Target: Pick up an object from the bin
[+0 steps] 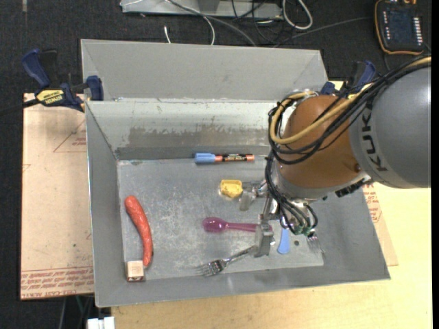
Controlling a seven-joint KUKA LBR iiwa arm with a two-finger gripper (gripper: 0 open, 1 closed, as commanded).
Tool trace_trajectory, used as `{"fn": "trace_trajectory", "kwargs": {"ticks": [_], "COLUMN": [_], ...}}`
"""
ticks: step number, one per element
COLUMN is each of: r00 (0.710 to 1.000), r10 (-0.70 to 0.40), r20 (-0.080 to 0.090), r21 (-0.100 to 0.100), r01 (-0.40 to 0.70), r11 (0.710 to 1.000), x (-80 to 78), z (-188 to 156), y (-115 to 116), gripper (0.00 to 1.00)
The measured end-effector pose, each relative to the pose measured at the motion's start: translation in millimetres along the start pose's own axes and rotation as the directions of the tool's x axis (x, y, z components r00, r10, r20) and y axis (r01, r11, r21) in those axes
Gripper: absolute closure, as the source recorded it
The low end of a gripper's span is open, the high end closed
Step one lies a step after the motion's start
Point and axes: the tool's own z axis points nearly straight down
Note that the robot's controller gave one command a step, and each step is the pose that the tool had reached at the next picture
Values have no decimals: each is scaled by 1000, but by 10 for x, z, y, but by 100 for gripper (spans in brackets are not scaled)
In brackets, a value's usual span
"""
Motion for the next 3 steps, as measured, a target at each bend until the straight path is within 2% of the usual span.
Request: {"fn": "trace_trajectory", "kwargs": {"ticks": [1,2,3], "r00": [1000,992,954], "r10": [2,-122,-299], "r20": [8,28,35], "r21": [0,1,6], "r01": [-2,122,299], "r11": [1000,993,954], "x": [-18,140,114], "z": [-37,941,937], "y": [-3,-289,-277], "gripper": [0,0,0]}}
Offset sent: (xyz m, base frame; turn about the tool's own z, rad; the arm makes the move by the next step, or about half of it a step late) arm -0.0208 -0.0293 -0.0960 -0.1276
